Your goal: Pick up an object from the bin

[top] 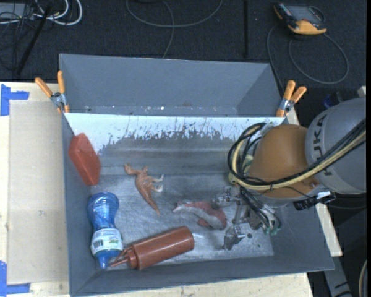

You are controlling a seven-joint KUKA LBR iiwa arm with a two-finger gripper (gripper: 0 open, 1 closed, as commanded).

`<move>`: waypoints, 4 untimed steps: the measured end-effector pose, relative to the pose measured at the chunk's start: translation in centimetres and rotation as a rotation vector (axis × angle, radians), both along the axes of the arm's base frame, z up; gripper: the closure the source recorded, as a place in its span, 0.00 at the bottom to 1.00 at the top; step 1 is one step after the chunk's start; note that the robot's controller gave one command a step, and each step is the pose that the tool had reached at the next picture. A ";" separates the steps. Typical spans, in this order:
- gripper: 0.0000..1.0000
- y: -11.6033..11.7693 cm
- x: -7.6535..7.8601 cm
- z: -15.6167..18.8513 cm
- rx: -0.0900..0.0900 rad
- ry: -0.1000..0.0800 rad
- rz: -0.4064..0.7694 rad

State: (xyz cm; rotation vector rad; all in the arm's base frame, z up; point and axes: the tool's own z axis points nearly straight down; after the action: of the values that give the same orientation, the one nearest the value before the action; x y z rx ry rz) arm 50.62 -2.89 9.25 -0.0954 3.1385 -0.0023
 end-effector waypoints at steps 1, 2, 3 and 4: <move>1.00 1.4 -1.9 -1.6 0.001 -0.024 -0.117; 1.00 1.4 -1.9 -1.6 0.000 -0.024 -0.116; 1.00 2.2 -1.3 3.2 0.001 0.006 -0.040; 1.00 -2.0 -1.2 8.4 0.002 0.002 -0.326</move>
Offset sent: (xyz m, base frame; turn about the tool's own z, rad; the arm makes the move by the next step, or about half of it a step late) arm 0.0000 0.0000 0.0000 0.0000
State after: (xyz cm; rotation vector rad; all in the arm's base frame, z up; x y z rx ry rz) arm 49.43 -4.88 17.64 0.4149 3.1149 0.0000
